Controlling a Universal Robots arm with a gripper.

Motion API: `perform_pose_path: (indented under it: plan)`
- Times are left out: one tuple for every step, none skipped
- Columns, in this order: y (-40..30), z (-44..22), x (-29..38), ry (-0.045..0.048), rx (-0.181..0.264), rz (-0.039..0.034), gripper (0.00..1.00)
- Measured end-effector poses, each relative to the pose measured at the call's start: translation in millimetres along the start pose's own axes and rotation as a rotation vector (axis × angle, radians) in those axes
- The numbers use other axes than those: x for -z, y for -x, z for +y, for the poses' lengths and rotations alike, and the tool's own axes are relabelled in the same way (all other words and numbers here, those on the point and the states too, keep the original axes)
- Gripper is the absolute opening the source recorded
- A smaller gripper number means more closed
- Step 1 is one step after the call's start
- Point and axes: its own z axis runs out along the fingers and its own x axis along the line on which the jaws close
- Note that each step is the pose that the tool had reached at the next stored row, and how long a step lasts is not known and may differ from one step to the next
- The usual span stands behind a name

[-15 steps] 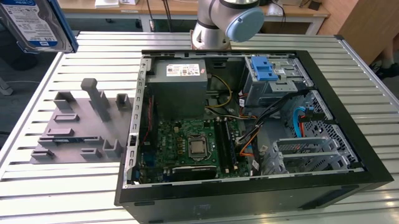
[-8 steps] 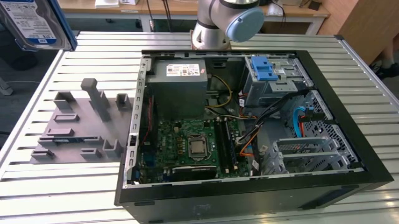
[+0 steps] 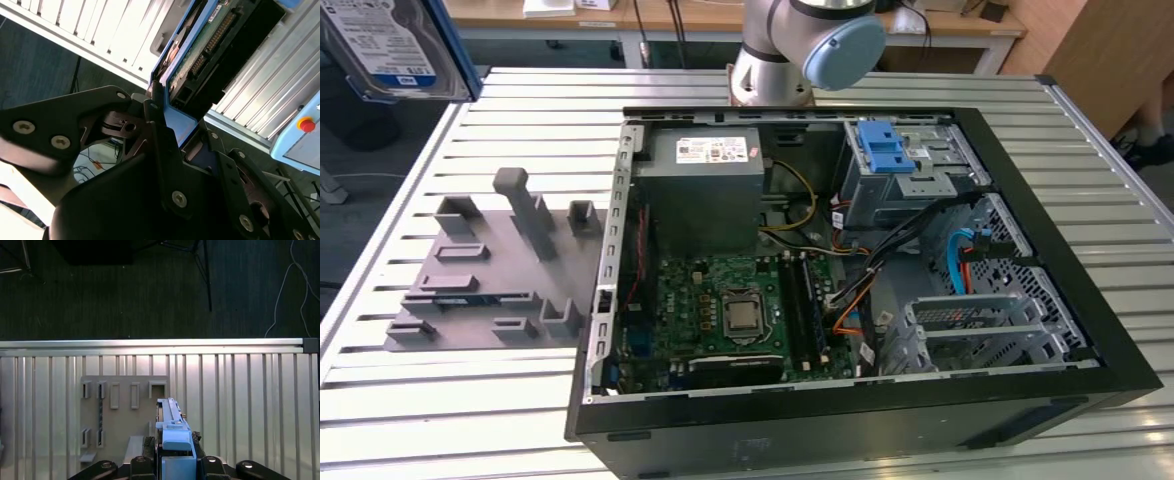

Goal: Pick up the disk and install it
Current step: 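Pick up the disk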

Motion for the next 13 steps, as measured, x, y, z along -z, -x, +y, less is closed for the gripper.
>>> perform_pose_path:
  plan:
    - [0.1, 0.0, 1.2, 0.0001, 0.000, 0.0000, 0.36]
    - [0.2, 0.0, 2.3, 0.0001, 0.000, 0.0000, 0.36]
    - [0.2, 0.0, 3.5, 0.0001, 0.000, 0.0000, 0.36]
    - [0.3, 0.0, 4.7, 0.0002, 0.000, 0.0001, 0.36]
    - [0.4, 0.0, 6.0, 0.0003, 0.000, 0.0001, 0.36]
    - [0.5, 0.0, 7.6, 0.0003, 0.000, 0.0001, 0.36]
    - [0.5, 0.1, 9.0, 0.0003, 0.000, 0.0001, 0.36]
    - [0.6, 0.1, 10.1, 0.0002, 0.000, 0.0000, 0.36]
    - [0.6, 0.2, 10.7, 0.0001, 0.000, 0.0000, 0.36]
    - [0.6, 0.1, 10.9, 0.0001, 0.000, 0.0000, 0.36]
    - [0.6, 0.1, 10.9, 0.0000, 0.000, 0.0000, 0.36]
    - [0.6, 0.1, 10.9, 0.0000, 0.000, 0.0000, 0.36]
    - [0.6, 0.1, 11.0, 0.0000, 0.000, 0.0001, 0.36]
